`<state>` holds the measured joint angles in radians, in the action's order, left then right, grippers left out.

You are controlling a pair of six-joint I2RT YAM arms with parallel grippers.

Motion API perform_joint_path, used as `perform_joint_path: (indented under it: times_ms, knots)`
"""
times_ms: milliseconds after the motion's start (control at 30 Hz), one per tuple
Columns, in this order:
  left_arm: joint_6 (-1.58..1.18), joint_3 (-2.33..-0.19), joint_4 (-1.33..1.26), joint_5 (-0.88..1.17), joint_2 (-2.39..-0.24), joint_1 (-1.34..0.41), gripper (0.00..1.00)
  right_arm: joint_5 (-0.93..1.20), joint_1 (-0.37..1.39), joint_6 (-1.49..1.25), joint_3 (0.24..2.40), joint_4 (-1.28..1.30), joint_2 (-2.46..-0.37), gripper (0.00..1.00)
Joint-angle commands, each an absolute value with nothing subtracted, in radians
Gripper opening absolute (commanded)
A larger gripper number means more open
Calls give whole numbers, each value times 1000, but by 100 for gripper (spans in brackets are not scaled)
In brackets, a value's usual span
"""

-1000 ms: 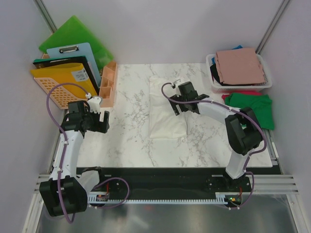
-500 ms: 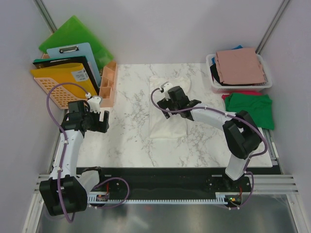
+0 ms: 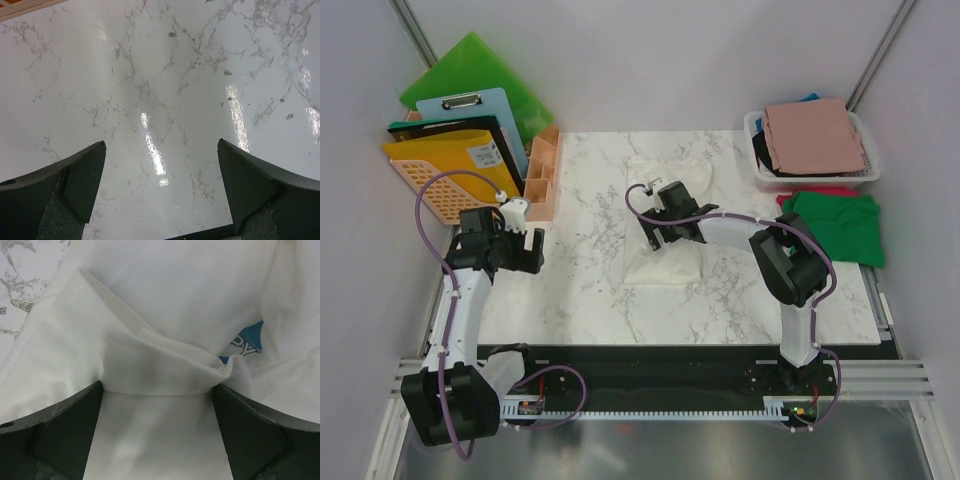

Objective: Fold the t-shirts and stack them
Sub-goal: Fold the tshirt

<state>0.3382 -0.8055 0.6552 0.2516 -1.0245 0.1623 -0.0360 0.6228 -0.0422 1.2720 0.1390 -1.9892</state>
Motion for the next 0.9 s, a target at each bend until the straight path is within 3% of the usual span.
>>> perform_joint_path:
  times_ms: [0, 267, 533, 767, 833, 867]
  knots:
    - [348, -828, 643, 247, -1011, 169, 100, 18, 626, -80, 1264, 169, -2029, 98]
    - [350, -827, 641, 253, -1014, 167, 100, -40, 626, -17, 1246, 155, -1962, 98]
    - [353, -841, 657, 264, -1020, 167, 100, -166, 626, 132, 1305, 149, -1705, 98]
    - [387, -931, 689, 367, -1086, 153, 100, -422, 595, 359, 1273, 167, -1501, 98]
    - [406, -997, 736, 327, -1188, 53, 100, -414, 546, 413, 1246, 199, -1464, 98]
    - [434, -1046, 736, 158, -1216, -109, 100, -385, 476, 411, 1240, 243, -1430, 98]
